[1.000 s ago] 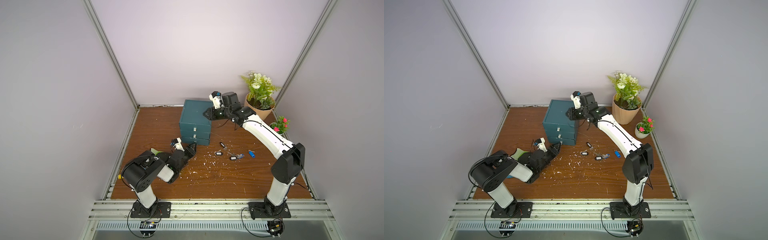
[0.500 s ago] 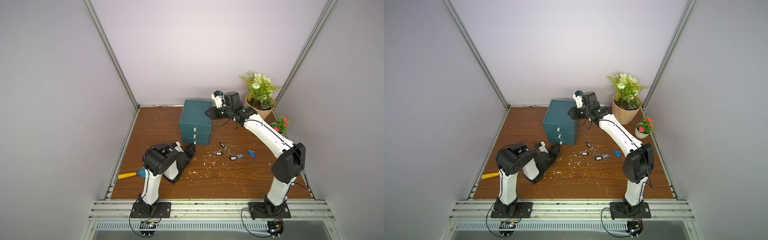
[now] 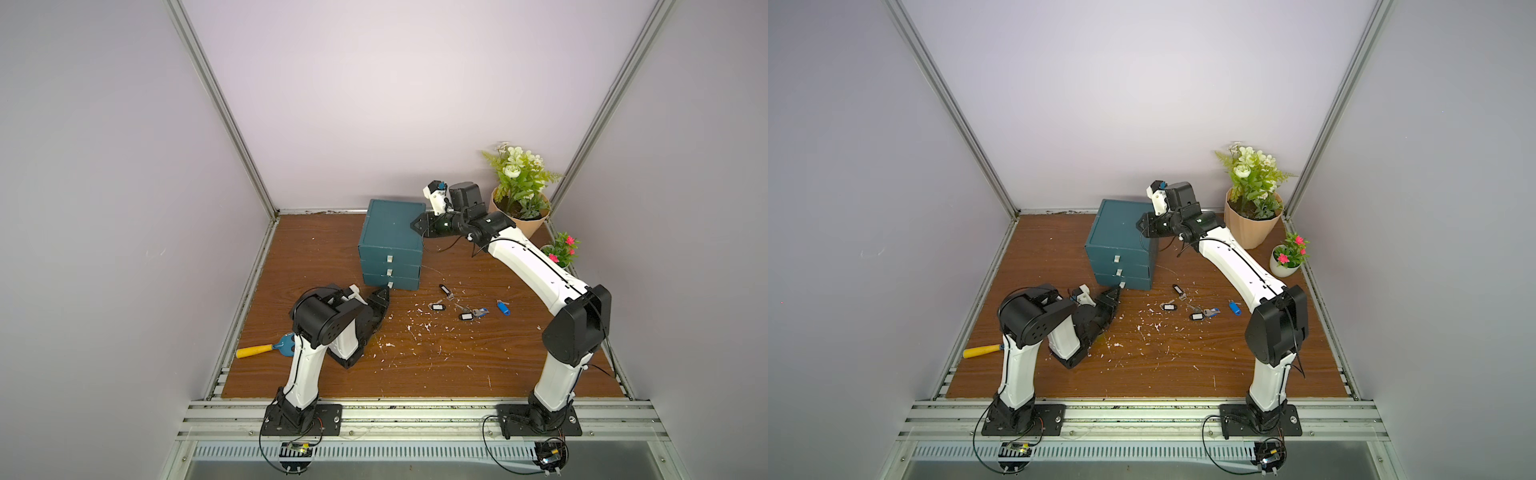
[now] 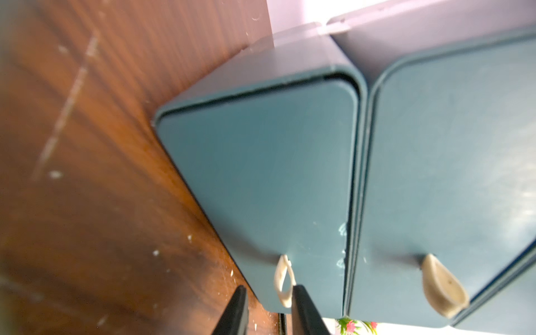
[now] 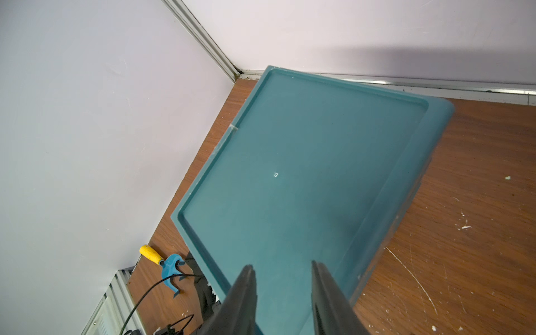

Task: Take the keys out of the drawer
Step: Open the drawer in the storage box.

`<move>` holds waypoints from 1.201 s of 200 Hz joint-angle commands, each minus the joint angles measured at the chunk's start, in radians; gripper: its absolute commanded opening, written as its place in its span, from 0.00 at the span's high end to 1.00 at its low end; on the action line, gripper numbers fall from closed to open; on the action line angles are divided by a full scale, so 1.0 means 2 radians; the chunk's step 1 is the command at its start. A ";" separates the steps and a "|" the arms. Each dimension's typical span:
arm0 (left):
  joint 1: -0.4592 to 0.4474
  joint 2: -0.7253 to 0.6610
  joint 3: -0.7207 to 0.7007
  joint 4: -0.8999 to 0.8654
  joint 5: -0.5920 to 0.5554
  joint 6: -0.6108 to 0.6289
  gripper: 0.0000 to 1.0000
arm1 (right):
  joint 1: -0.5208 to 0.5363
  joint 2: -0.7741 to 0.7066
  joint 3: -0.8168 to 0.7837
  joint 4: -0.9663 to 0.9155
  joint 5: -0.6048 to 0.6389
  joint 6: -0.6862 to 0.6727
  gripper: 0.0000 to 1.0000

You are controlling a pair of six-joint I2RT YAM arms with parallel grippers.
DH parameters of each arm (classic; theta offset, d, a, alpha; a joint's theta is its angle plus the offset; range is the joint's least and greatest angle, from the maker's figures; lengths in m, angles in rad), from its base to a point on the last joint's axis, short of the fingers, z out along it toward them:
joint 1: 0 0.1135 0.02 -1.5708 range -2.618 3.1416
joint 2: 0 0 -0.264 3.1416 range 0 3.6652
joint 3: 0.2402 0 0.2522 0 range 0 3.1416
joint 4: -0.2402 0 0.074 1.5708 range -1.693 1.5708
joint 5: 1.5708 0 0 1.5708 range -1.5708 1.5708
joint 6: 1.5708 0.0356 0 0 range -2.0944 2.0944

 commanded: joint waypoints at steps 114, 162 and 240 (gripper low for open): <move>0.020 0.039 0.045 0.077 0.038 0.005 0.93 | -0.003 0.008 0.030 -0.005 -0.002 -0.013 0.65; 0.019 0.010 0.011 0.067 0.031 0.003 1.00 | -0.004 0.014 0.043 -0.017 -0.001 -0.007 0.66; -0.012 -0.052 -0.110 0.092 0.045 -0.027 1.00 | -0.004 0.006 0.032 -0.018 0.034 -0.016 0.70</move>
